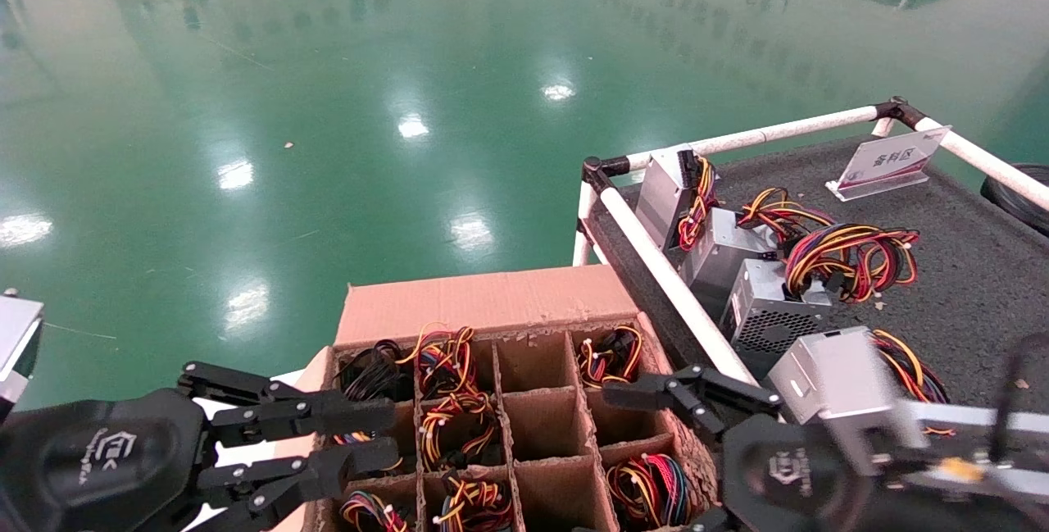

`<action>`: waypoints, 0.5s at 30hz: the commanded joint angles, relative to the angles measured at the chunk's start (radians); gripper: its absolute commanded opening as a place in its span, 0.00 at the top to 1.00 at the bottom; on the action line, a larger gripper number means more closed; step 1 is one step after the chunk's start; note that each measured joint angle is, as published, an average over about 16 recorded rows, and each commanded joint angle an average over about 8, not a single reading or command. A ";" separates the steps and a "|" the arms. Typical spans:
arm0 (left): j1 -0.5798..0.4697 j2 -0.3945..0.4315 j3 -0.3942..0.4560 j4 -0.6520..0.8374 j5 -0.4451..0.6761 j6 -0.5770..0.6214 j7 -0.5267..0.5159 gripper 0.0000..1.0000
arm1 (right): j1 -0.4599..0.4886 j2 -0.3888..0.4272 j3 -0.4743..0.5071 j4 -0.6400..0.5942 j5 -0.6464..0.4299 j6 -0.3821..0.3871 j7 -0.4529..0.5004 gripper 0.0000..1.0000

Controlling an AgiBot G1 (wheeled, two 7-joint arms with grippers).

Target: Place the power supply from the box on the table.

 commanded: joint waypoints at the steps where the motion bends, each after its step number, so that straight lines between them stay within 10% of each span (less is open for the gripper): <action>1: 0.000 0.000 0.000 0.000 0.000 0.000 0.000 0.00 | -0.002 -0.007 -0.013 0.002 -0.034 0.022 0.002 0.00; 15: 0.000 0.000 0.000 0.000 0.000 0.000 0.000 0.00 | 0.083 -0.181 -0.088 -0.057 -0.248 0.092 -0.223 0.00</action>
